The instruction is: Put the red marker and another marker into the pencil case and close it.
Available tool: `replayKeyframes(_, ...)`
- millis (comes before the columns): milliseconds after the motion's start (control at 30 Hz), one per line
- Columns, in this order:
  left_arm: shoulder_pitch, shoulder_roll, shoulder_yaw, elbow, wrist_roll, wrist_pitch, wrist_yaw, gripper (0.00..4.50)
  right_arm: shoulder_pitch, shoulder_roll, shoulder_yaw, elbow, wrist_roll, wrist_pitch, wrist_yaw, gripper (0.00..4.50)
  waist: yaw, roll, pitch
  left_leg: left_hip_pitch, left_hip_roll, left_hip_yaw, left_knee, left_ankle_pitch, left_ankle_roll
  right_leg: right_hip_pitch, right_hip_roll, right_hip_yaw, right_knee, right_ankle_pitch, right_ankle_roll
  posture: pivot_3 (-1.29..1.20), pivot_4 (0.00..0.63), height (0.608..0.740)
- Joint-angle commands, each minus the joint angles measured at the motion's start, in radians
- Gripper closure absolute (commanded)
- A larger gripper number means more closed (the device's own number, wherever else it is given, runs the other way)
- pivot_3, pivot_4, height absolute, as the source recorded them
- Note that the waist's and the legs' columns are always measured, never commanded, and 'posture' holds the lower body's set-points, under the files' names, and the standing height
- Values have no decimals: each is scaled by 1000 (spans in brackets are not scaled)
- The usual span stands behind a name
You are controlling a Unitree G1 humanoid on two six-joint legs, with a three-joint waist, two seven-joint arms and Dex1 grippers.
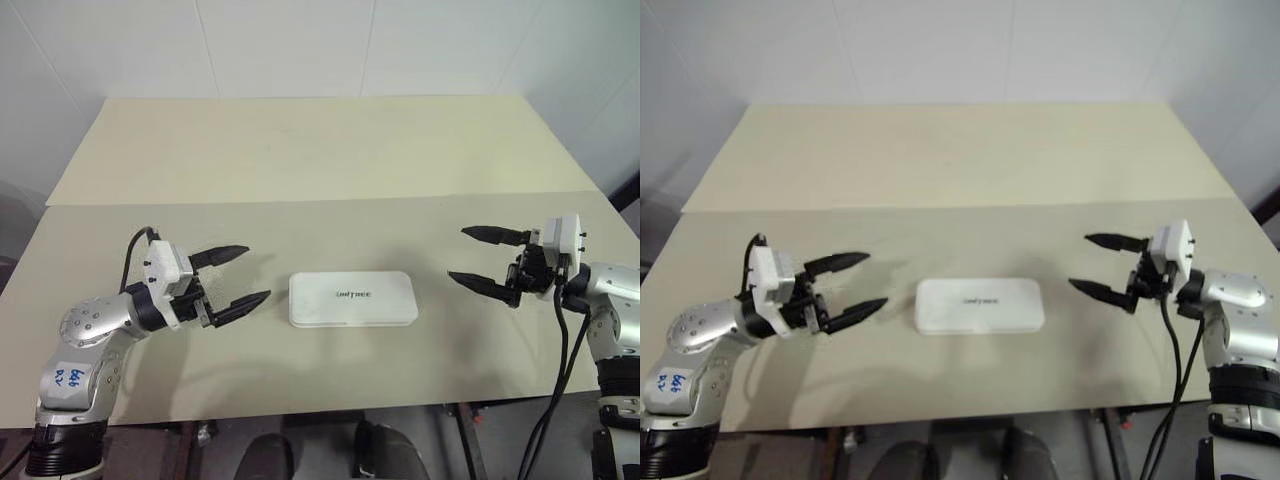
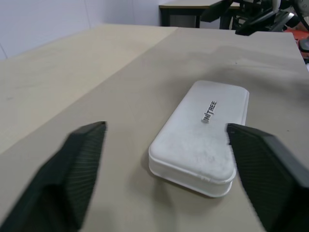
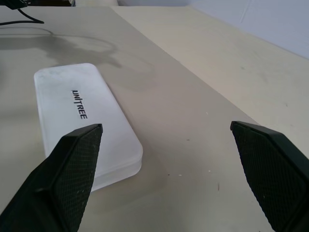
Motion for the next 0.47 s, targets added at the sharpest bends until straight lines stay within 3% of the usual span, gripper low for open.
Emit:
replayKeyframes(33, -18, -6, 11, -40, -6, -26, 38, 14, -17, -29, -32, 54, -1, -35, 26, 0, 1, 0, 0, 0, 0, 0, 0, 0, 0, 0, 0, 0, 0, 0, 0, 0, 150, 740)
replayKeyframes(467, -19, 23, 11, -52, 2, -21, 89, 14, -60, -44, -44, 132, -18, -93, 15, 0, -4, 0, 0, 0, 0, 1, -1, 0, 0, 0, 0, 0, -1, 0, 0, 0, 150, 740)
